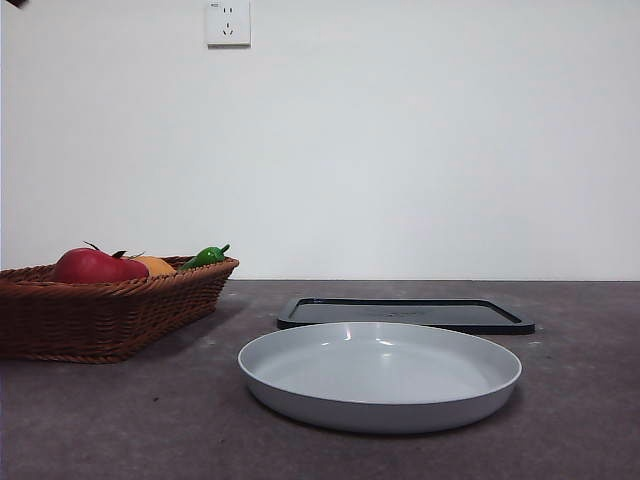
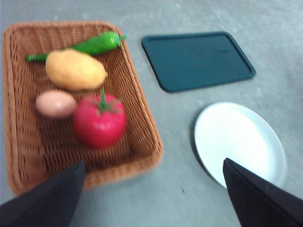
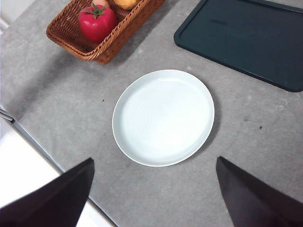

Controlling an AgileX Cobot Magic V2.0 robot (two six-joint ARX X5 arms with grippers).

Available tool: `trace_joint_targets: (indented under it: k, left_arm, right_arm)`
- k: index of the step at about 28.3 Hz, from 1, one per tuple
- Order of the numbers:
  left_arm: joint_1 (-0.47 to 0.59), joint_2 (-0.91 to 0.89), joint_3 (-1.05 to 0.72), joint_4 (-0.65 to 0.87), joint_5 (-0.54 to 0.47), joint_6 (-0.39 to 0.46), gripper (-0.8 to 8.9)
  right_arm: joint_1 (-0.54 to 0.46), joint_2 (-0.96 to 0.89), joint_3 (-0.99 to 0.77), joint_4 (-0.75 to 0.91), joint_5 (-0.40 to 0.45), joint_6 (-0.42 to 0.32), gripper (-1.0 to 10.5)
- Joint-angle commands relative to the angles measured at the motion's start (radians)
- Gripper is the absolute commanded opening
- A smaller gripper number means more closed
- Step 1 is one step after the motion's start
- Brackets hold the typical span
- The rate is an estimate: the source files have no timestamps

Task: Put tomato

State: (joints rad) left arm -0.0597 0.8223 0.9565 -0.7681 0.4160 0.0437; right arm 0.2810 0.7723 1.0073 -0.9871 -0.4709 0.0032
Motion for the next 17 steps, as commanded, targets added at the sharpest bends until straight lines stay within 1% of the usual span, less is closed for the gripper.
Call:
trace_joint_targets:
  k: [1,7,13,17]
  left_arm:
    - [-0.003,0.060,0.023,0.061,-0.006,0.026,4.69]
    - [-0.018,0.205,0.023,0.178,-0.055,0.083,4.69]
    - [-0.039,0.341,0.023,0.279,-0.064,0.109,4.69]
    - [-0.058,0.419,0.023,0.321,-0.111,0.134,4.69]
  right_arm:
    - [0.005,0.005,0.021,0.007,0.000,-0.011,4.1]
    - [0.005,0.005,0.021,0.007,0.000,-0.011,4.1]
    - [0.005,0.005,0.021,0.007,0.000,-0.011,4.1]
    - [0.005,0.005,0.021,0.006,0.000,-0.011,4.1]
